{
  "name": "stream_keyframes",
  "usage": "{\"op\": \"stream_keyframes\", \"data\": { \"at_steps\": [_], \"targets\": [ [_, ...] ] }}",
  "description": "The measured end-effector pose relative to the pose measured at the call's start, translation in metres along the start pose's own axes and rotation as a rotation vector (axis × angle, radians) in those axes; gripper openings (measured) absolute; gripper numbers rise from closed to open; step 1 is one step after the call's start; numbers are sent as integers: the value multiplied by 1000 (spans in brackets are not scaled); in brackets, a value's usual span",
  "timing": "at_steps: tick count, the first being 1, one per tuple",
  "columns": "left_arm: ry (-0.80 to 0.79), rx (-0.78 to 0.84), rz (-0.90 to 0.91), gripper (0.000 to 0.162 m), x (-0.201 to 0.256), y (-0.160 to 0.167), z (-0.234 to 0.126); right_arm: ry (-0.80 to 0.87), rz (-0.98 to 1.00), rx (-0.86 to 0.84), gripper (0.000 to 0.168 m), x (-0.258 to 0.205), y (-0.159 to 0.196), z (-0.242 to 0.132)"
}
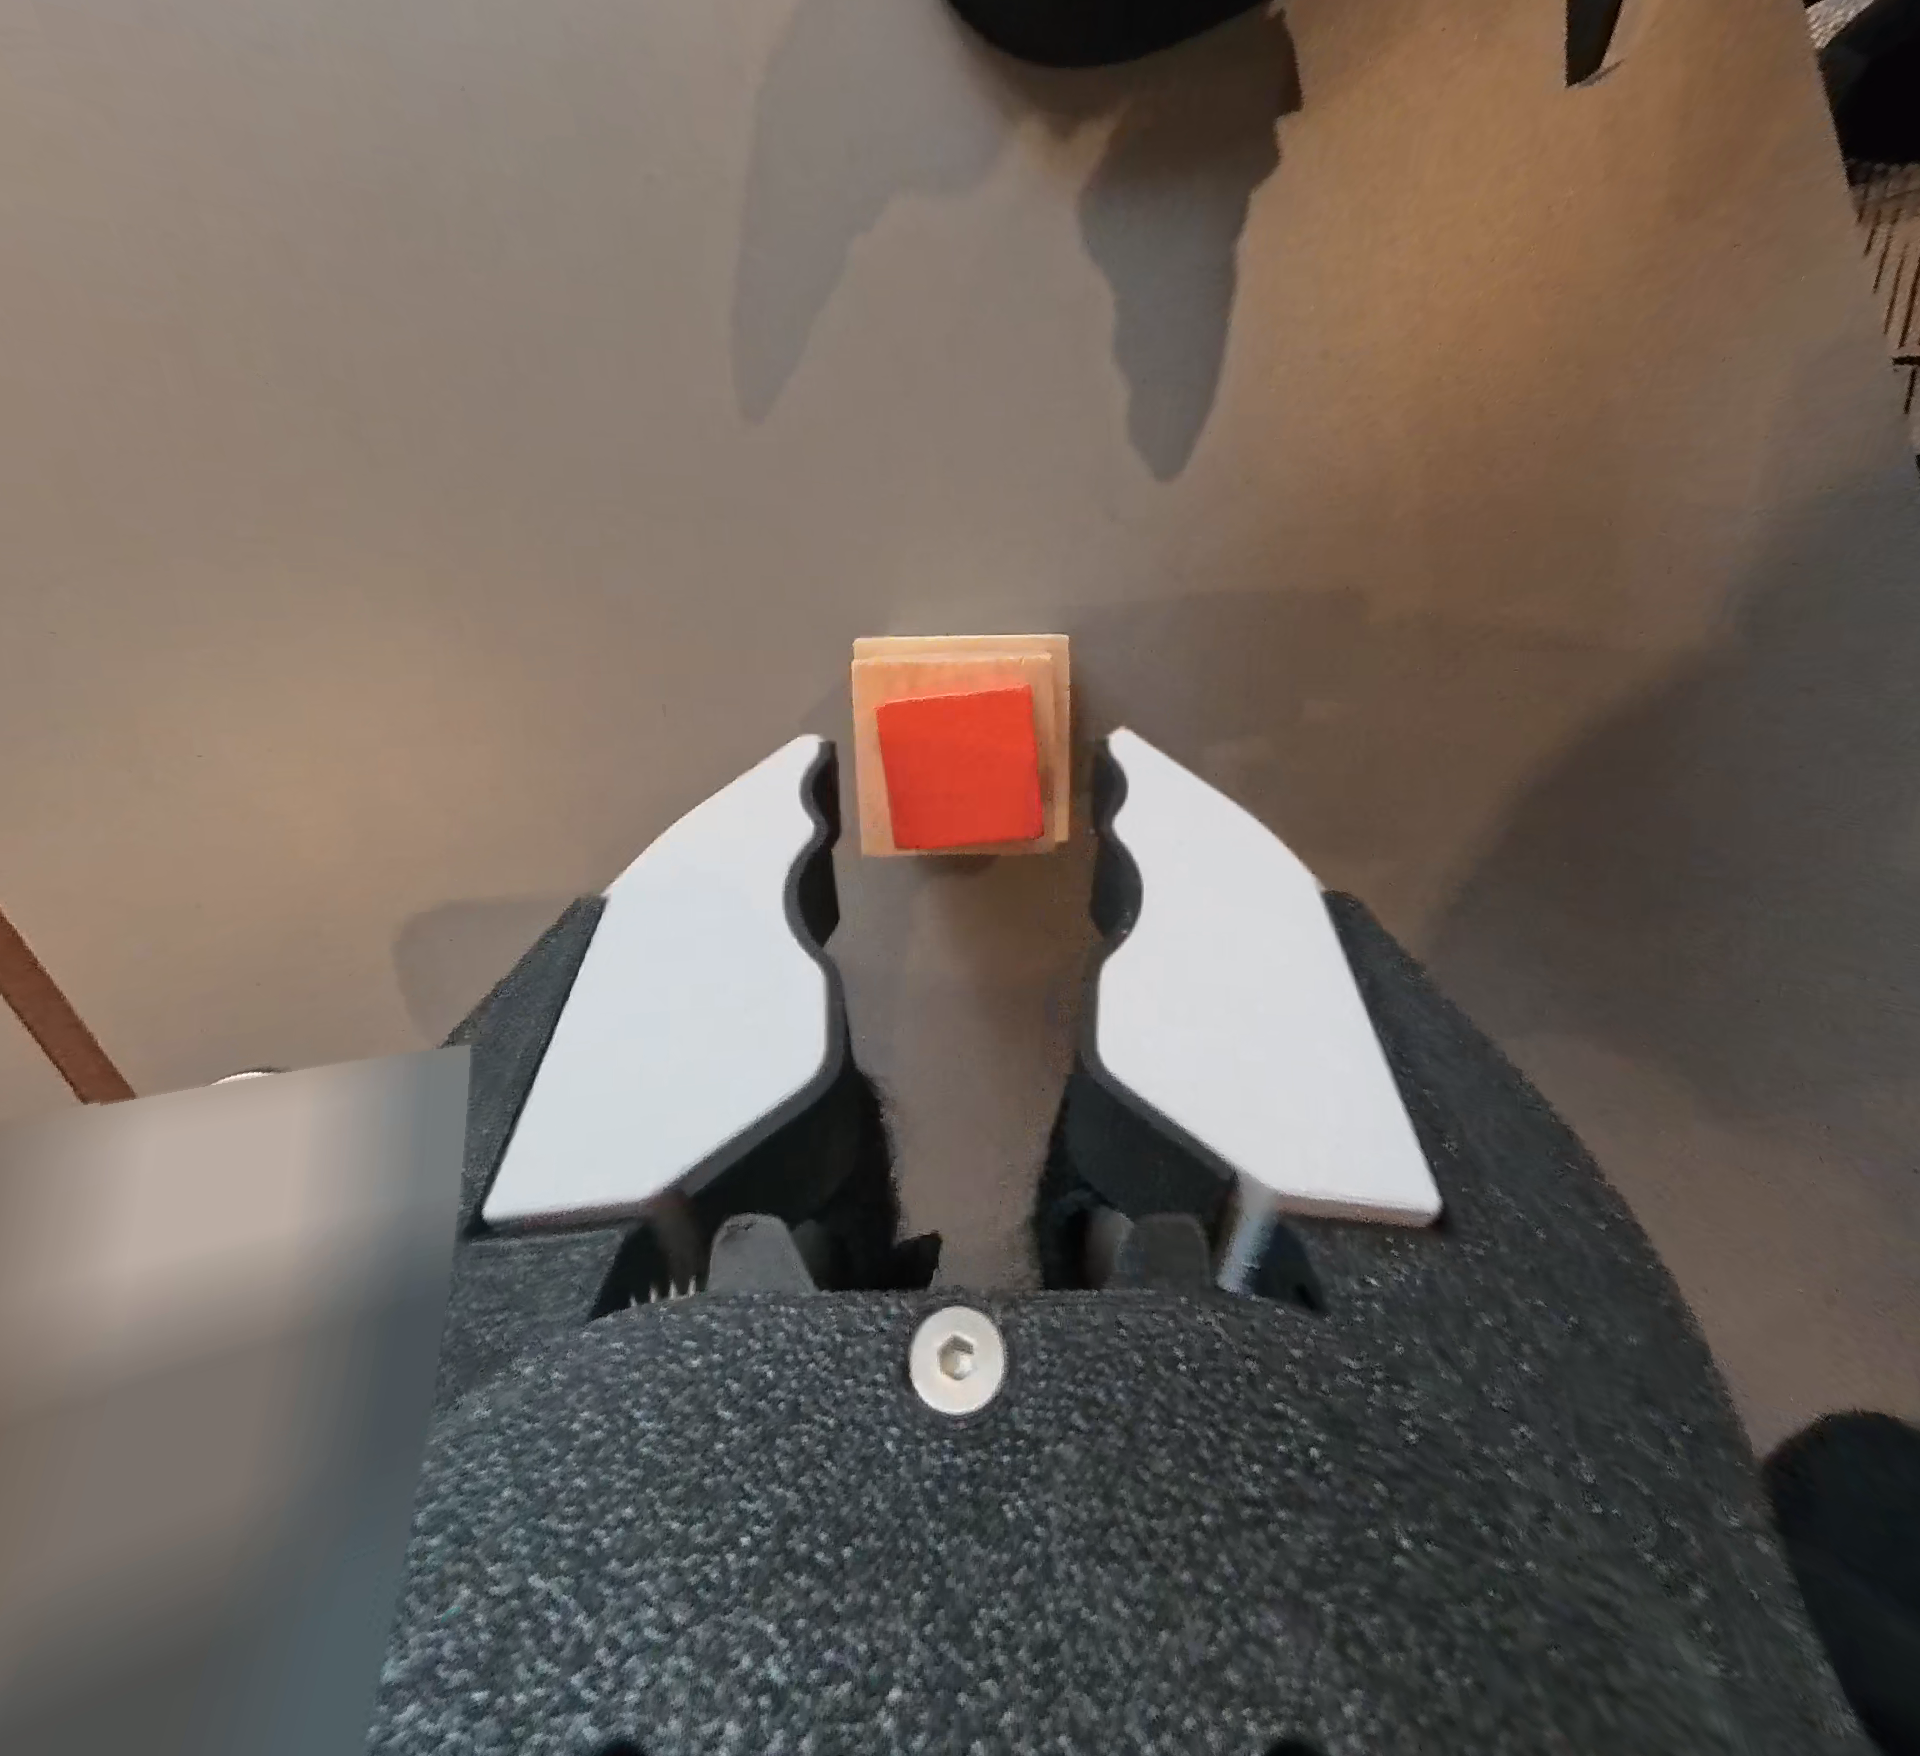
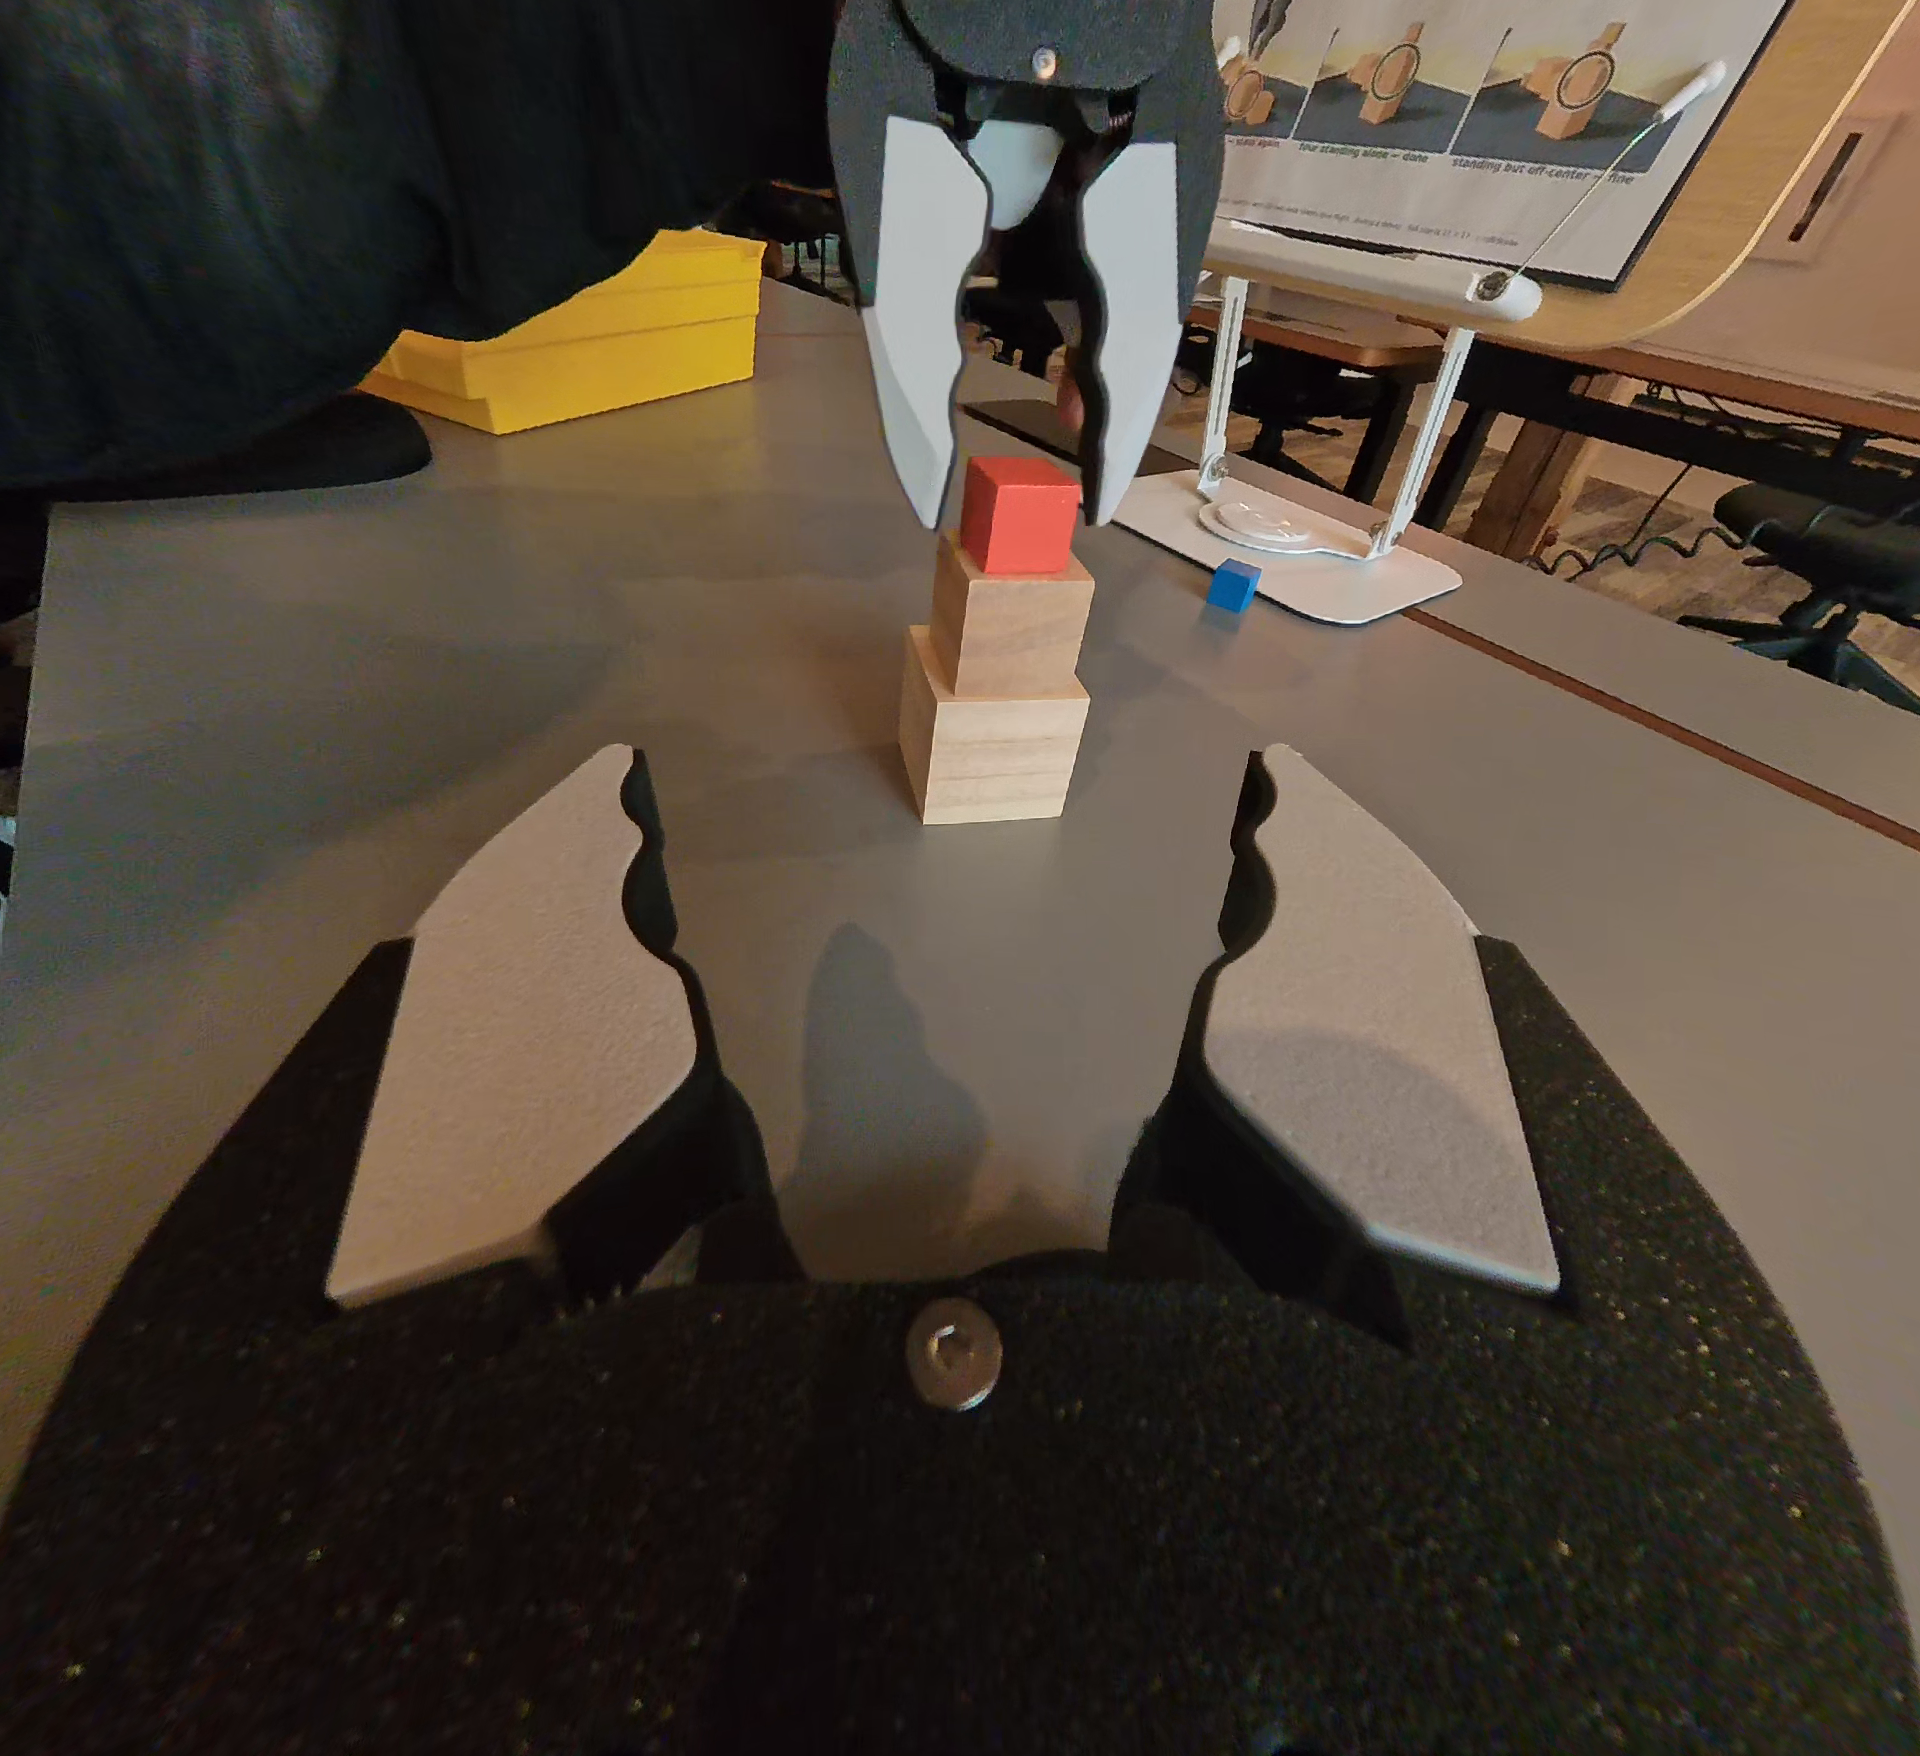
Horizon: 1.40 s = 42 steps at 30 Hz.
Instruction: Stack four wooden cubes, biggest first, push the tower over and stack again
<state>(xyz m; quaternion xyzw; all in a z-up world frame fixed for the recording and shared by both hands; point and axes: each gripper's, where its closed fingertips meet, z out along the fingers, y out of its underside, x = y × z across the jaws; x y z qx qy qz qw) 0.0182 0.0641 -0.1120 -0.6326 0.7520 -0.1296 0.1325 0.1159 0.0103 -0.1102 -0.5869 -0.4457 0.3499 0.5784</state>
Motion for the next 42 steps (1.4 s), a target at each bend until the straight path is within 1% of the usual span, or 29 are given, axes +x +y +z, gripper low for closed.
{"op": "stream_keyframes", "data": {
  "at_steps": [3, 6, 8, 11, 13, 15, 17, 22, 26, 33, 39, 42],
  "targets": [
    [-18, 9, -12, 53, -4, 2, -5, -1, -1, -1, 104, 0, 0, 0],
    [-96, 62, -46, 58, -19, 7, -19, -2, -2, -1, 104, 0, 0, 0],
    [-208, 107, -111, 60, -41, 16, -34, -3, -3, -2, 104, -1, 0, 0],
    [-398, 169, -265, 61, -78, 42, -54, -4, -5, -7, 104, -1, 1, 1],
    [-488, 214, -372, 62, -97, 60, -62, -5, -5, -9, 104, -1, 1, 1],
    [-556, 254, -453, 61, -111, 77, -64, -5, -5, -11, 104, -1, 1, 1],
    [-583, 280, -502, 62, -119, 91, -61, -5, -6, -11, 104, -1, 1, 1],
    [-667, 251, -595, 62, -140, 130, -45, -6, -8, -14, 104, -2, 2, 1],
    [-702, 246, -645, 61, -155, 153, -28, -7, -9, -12, 103, -2, 2, 1],
    [-696, 204, -645, 53, -171, 181, 2, -11, -9, -16, 104, -2, 2, 1],
    [-647, 229, -635, 45, -180, 190, 19, -11, -9, -16, 104, -2, 2, 1],
    [-627, 234, -625, 45, -182, 191, 26, -13, -4, -19, 104, -2, 2, 2]
  ]
}}
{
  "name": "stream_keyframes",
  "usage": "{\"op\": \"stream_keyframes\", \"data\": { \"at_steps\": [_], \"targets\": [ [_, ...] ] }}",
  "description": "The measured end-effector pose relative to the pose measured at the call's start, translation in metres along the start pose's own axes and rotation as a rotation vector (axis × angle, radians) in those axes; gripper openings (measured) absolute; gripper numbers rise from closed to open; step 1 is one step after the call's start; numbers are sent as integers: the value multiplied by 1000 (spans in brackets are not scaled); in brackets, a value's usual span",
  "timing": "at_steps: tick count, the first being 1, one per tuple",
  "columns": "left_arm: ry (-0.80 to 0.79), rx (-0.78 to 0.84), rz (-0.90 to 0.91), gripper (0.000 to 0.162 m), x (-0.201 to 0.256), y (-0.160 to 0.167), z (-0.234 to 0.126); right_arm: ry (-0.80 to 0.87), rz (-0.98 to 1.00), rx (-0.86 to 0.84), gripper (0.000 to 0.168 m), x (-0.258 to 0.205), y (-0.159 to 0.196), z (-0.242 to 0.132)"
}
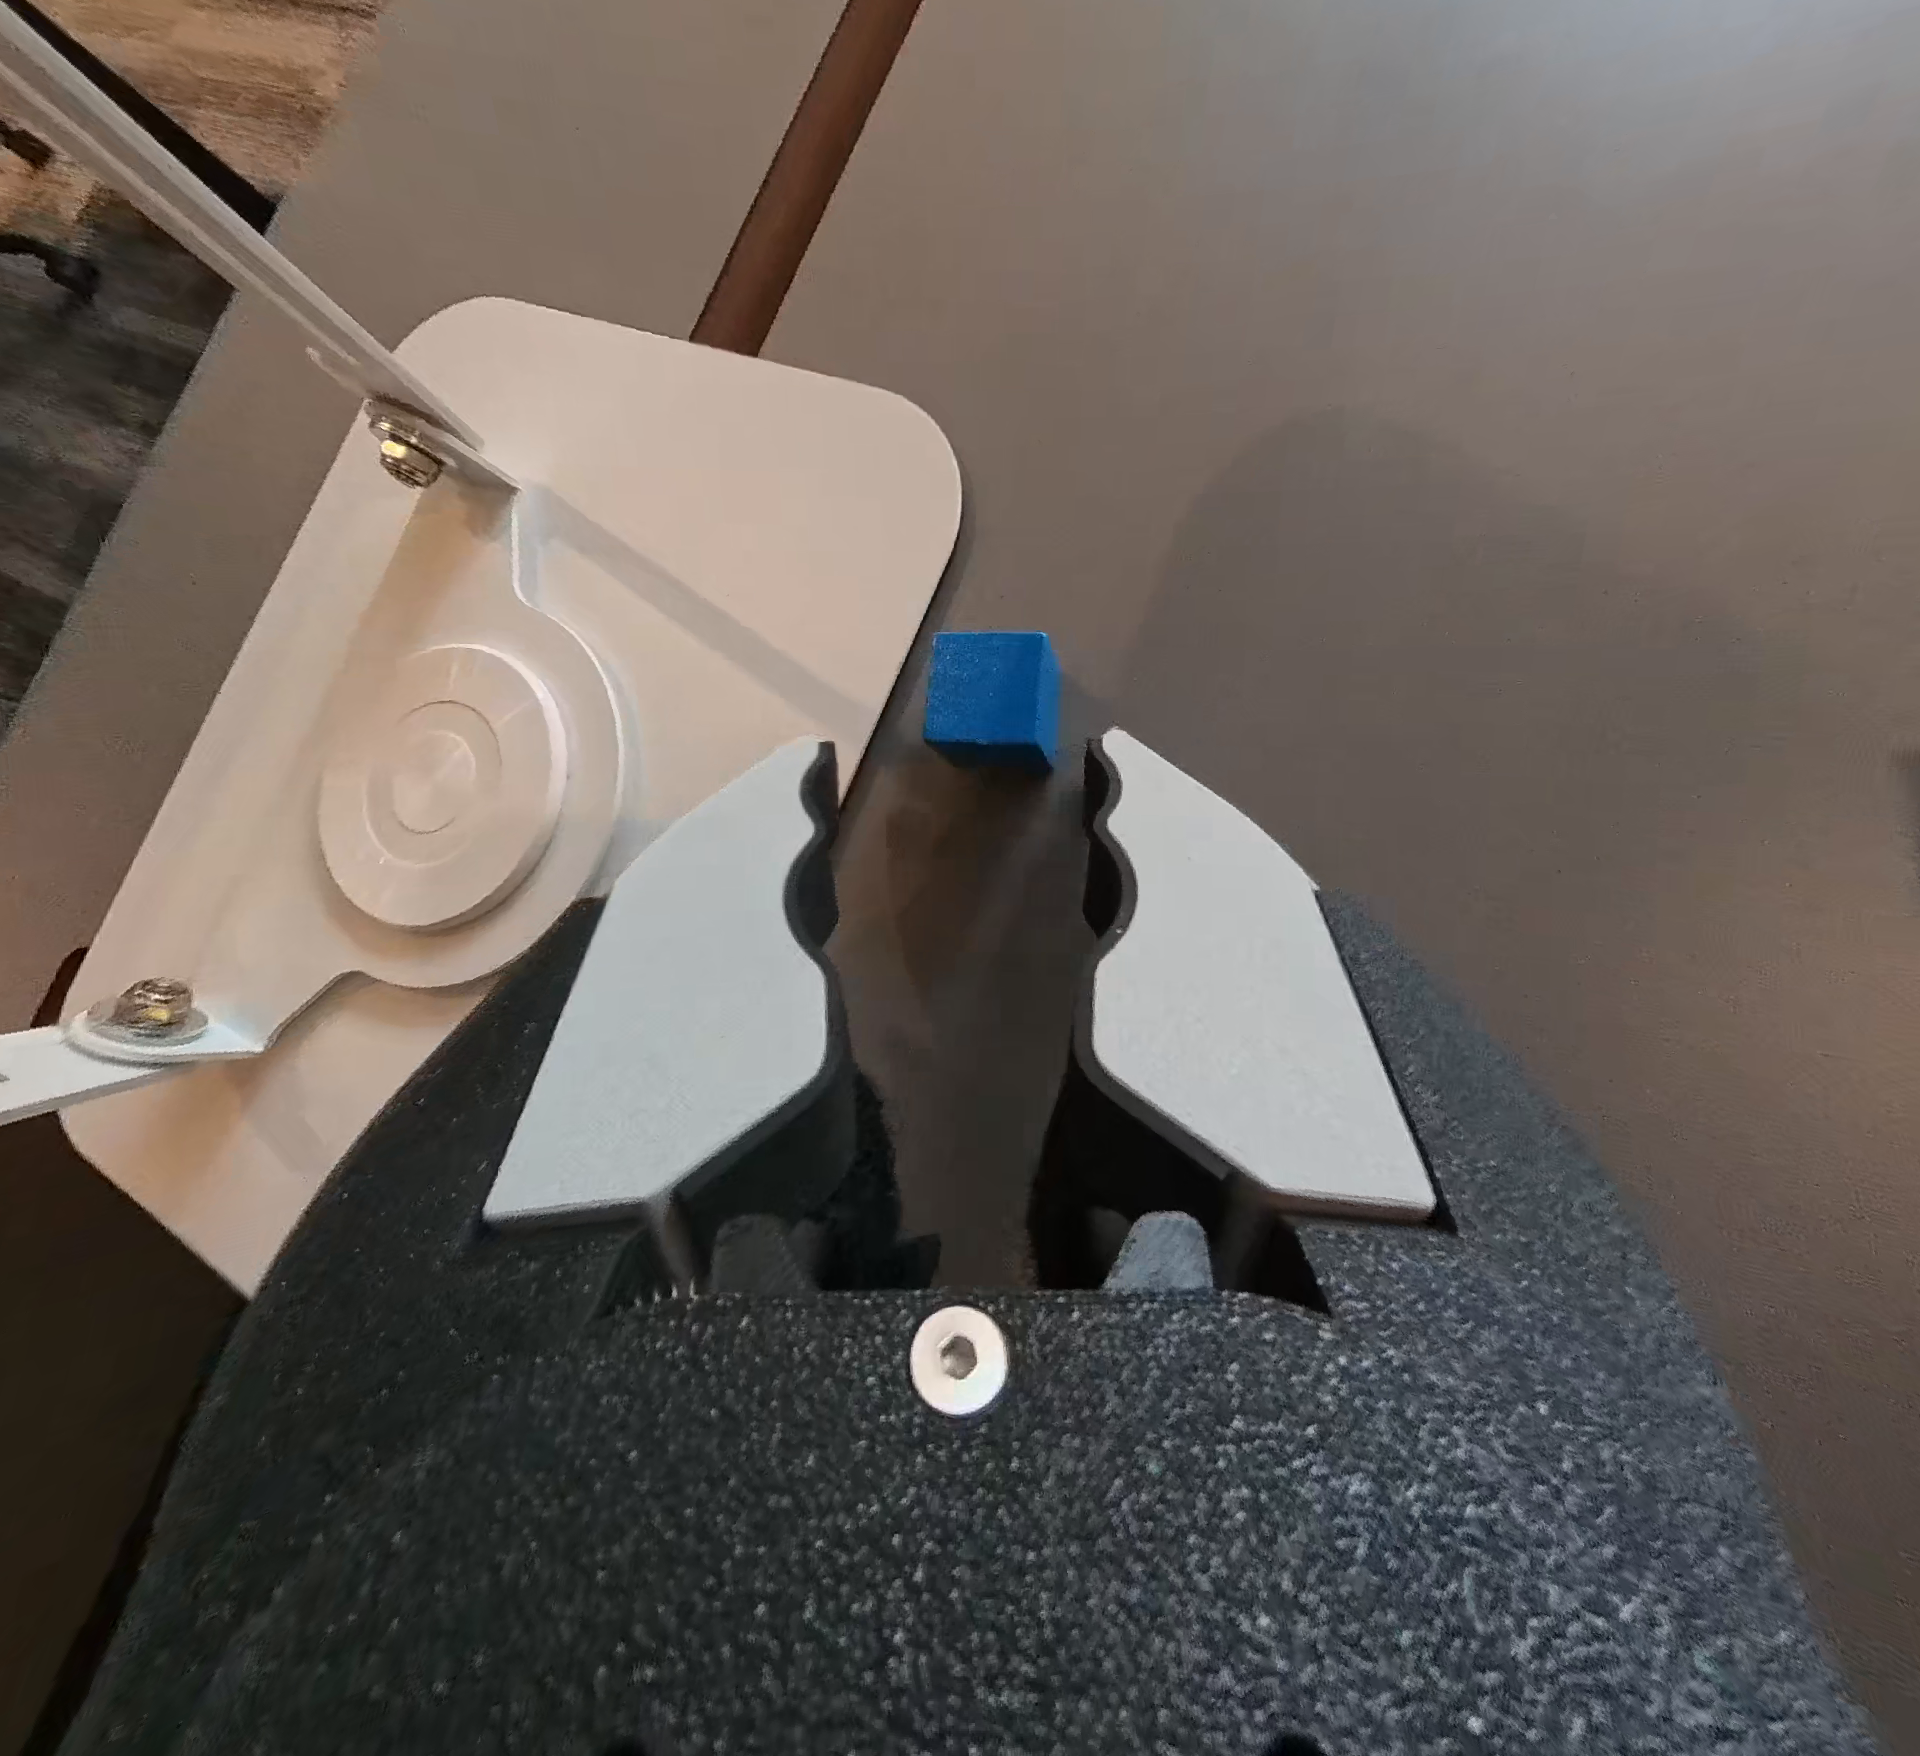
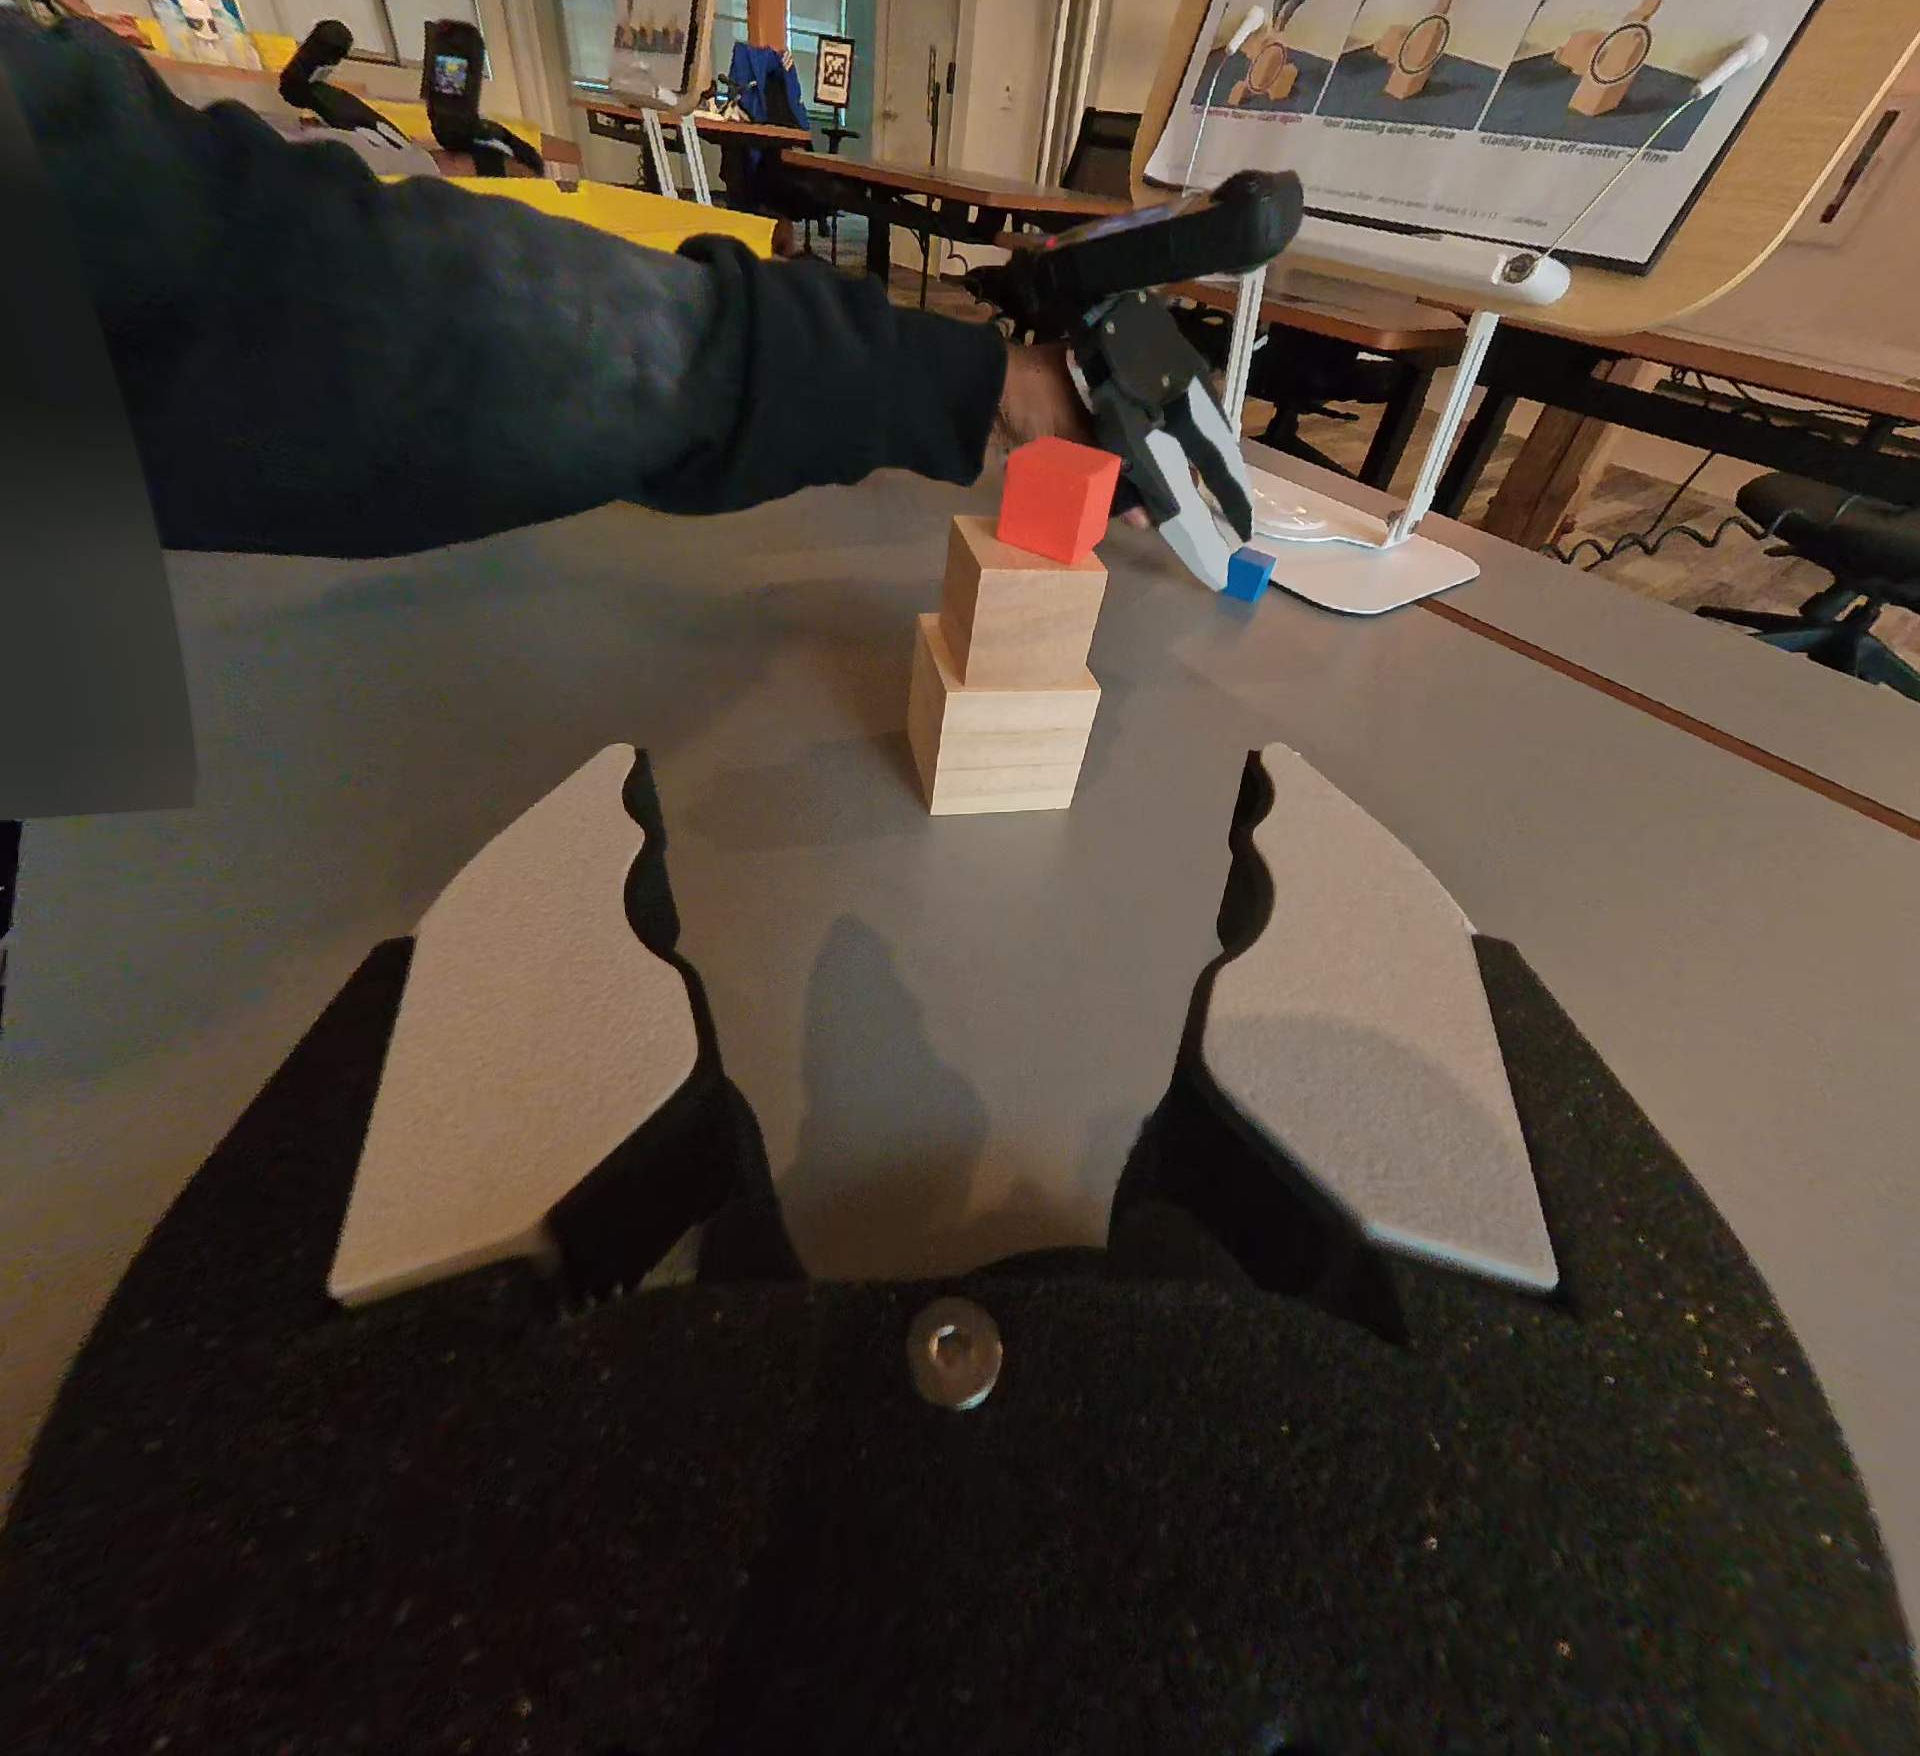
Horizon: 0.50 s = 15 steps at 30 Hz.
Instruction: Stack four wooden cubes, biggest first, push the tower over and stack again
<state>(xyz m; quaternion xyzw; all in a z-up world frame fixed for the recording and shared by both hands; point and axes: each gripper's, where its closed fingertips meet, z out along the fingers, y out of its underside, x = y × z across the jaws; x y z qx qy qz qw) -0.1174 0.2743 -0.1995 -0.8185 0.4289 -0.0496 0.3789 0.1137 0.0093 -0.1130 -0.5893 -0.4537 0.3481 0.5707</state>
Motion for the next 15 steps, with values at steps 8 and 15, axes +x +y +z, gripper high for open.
{"op": "stream_keyframes", "data": {
  "at_steps": [8, 15],
  "targets": [
    [25, 62, 9, 21, 3, -4, 5, 3, 9, 5, 104, 1, 0, 0],
    [90, 111, -6, 21, 16, -27, -33, 5, 10, 10, 104, 2, -1, 0]
  ]
}}
